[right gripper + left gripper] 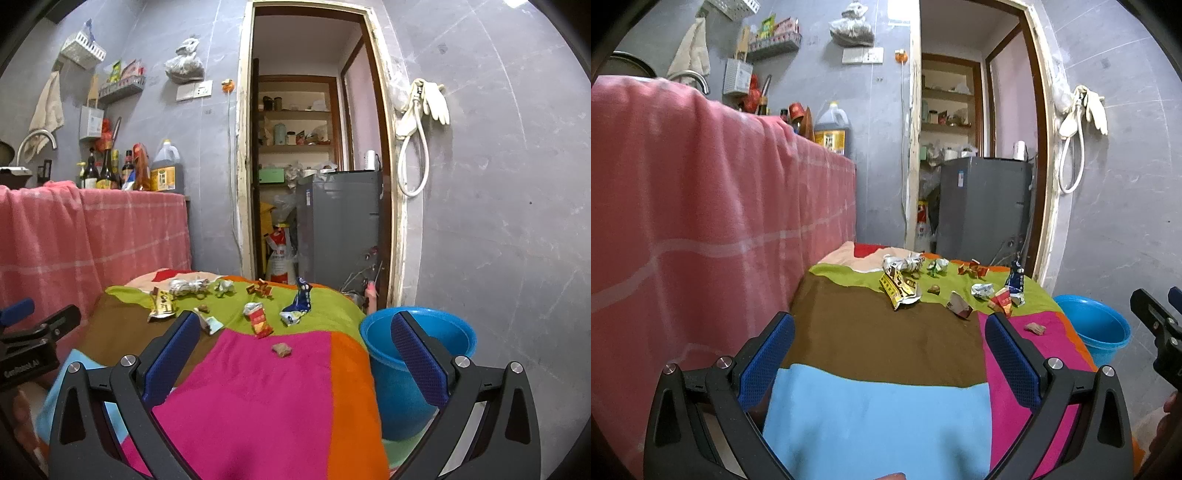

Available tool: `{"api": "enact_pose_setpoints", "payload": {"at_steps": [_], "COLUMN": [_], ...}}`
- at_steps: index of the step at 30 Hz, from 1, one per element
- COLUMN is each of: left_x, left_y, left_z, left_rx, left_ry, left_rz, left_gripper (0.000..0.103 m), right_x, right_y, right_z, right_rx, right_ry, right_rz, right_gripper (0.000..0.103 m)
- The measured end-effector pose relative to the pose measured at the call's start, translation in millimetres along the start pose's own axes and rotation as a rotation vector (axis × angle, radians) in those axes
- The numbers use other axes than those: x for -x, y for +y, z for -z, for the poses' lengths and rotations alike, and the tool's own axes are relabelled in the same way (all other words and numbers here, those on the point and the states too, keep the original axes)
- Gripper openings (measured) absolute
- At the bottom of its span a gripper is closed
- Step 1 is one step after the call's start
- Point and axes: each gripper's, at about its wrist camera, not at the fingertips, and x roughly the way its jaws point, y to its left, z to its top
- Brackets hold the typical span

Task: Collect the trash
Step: 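Grasp the white-green paper with the left tool while the right tool grasps the brown scrap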

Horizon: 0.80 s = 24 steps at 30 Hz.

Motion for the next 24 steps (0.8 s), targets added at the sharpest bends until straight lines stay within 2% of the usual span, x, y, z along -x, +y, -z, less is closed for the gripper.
{"api": "enact_pose_setpoints", "payload": {"at_steps": [5,11,17,24], "left_x": [-22,-57,-92,-136], "left_y": [-2,-6,-20,-41], "left_z": [-11,-26,-32,-30], "left_rx": [0.012,0.051,0.045,0.006], "left_ry": [0.039,0.133,0.211,0.310], "left_rz": [0.007,0.046,0.080,0.145], "left_gripper": [0.101,0.101,0.101,0.099], "right_x": [-31,-70,-103,-141], "right_y": [-7,-21,-33,-40], "right_z": [-7,-11,-6,10], "right_rx": [0.027,0.042,0.036,0.039], "right_ry": [0.029,0.081,0.140,0.266], "right_rz": [-0.028,-0.070,-0.125,-0.192], "right_gripper": [0.103,0.103,0.103,0.078]}}
